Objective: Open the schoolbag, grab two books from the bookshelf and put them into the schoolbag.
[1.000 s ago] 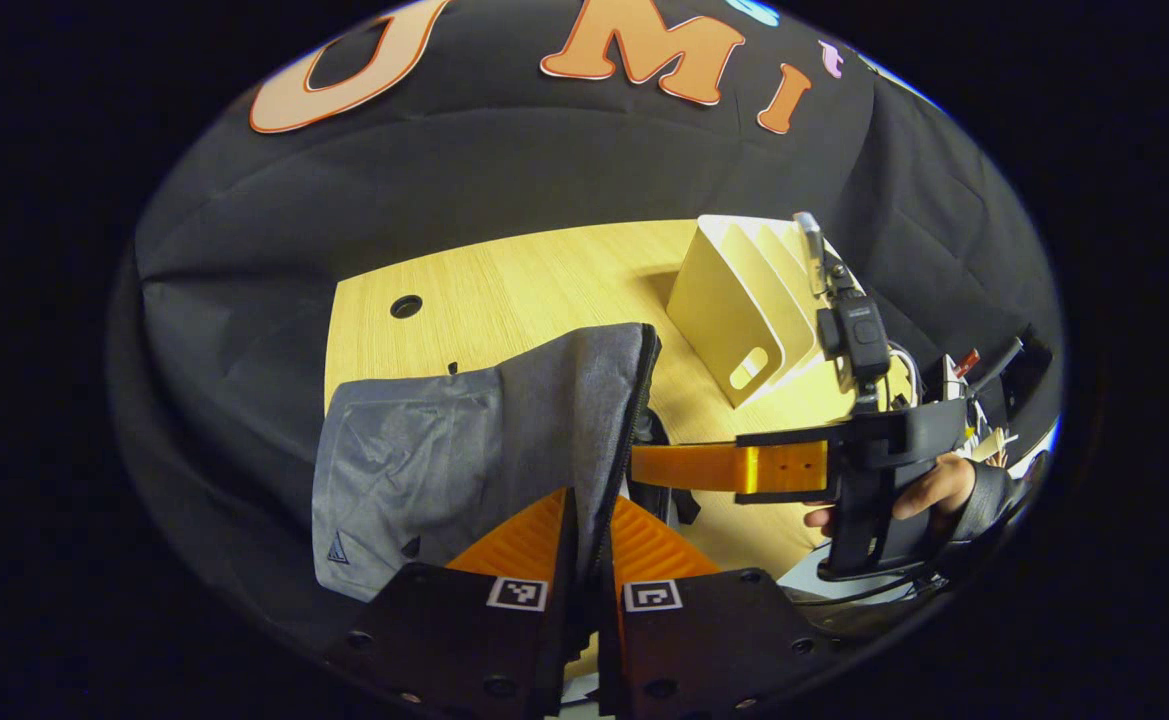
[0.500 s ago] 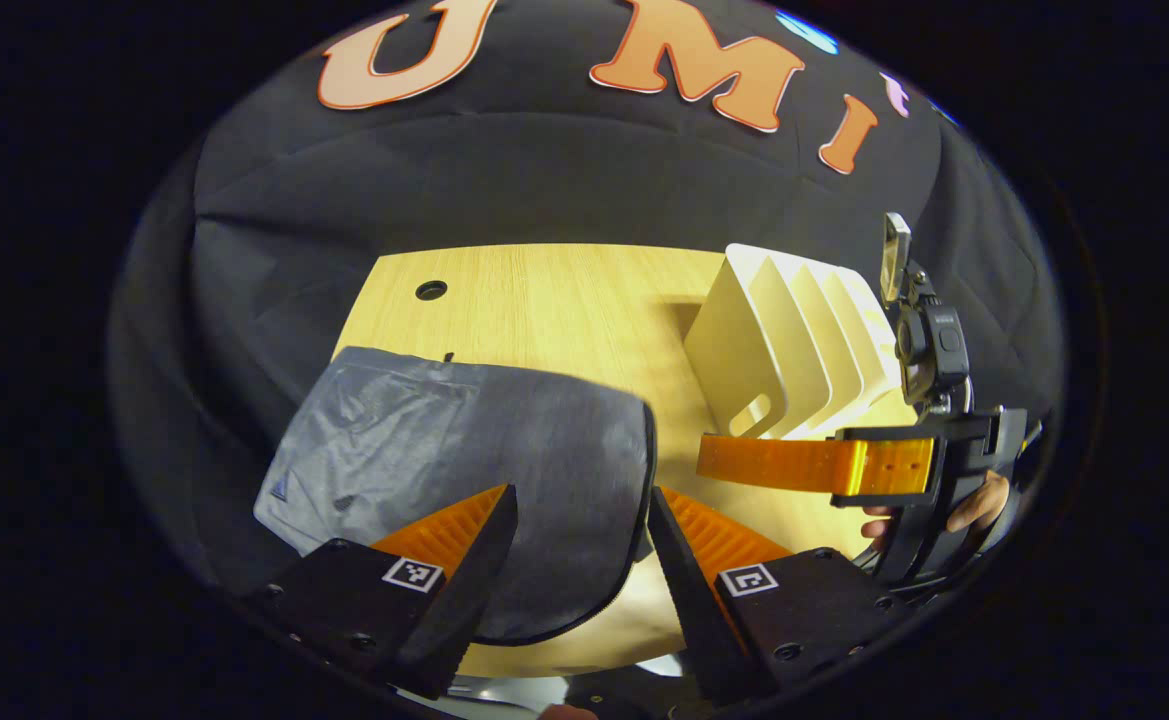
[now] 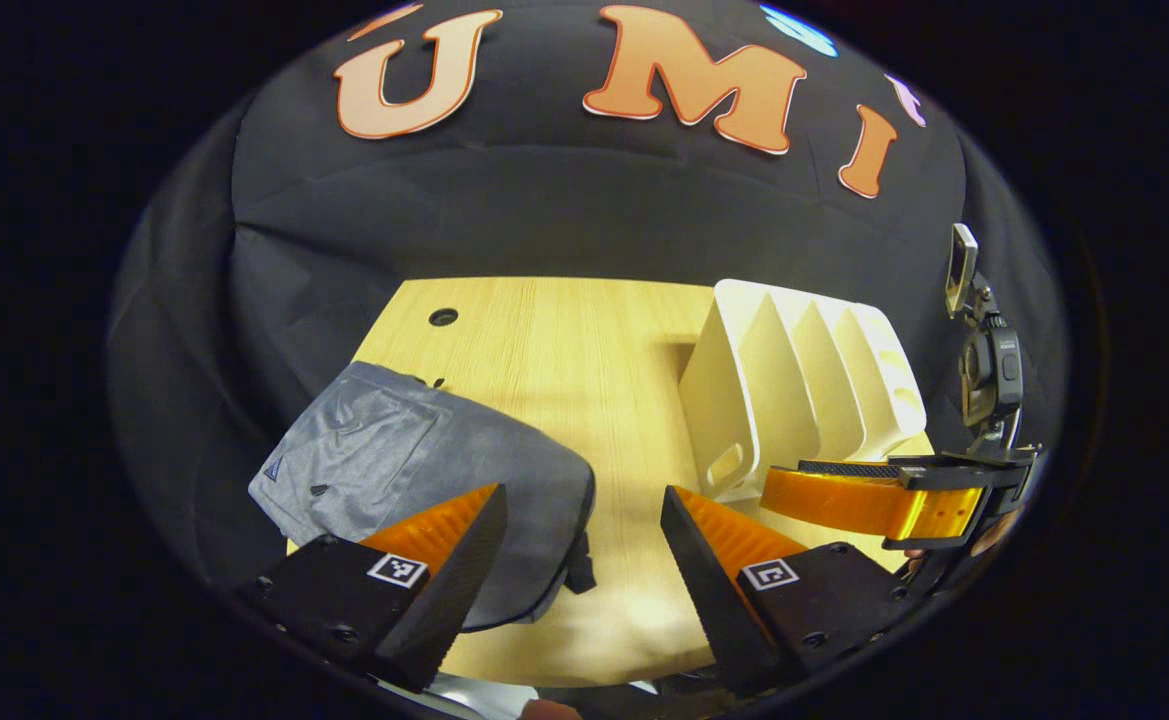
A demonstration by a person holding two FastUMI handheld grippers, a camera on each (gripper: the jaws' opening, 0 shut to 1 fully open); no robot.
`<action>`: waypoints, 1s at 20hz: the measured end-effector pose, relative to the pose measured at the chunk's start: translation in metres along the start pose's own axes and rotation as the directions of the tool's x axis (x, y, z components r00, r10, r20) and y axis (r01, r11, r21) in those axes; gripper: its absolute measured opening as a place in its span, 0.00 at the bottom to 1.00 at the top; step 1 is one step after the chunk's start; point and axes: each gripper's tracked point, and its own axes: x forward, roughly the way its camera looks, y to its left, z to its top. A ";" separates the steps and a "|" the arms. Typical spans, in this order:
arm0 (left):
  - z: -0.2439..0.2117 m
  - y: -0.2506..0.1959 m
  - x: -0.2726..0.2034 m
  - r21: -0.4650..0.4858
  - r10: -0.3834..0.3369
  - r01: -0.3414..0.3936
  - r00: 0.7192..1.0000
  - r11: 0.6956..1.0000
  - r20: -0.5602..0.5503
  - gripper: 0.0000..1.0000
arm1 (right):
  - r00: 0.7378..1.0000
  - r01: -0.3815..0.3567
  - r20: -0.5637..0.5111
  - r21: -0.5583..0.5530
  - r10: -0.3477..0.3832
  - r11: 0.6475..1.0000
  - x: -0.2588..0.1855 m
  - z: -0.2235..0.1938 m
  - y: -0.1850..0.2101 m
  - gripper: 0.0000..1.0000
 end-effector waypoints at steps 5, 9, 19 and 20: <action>0.027 -0.050 -0.014 -0.022 -0.022 0.025 0.994 0.999 0.107 0.98 | 0.994 0.006 0.111 -0.054 0.000 0.999 -0.046 0.037 -0.013 0.98; 0.065 -0.077 -0.038 -0.031 0.000 0.008 0.962 0.999 0.272 0.98 | 0.951 0.126 0.298 -0.151 -0.077 0.980 -0.089 0.088 -0.036 0.97; 0.130 -0.106 -0.105 -0.049 0.040 -0.016 0.830 0.999 0.556 0.98 | 0.813 0.275 0.575 -0.249 -0.087 0.929 -0.161 0.155 -0.040 0.97; 0.135 -0.107 -0.109 -0.051 0.043 -0.016 0.815 0.999 0.577 0.97 | 0.810 0.283 0.580 -0.254 -0.089 0.925 -0.162 0.155 -0.041 0.97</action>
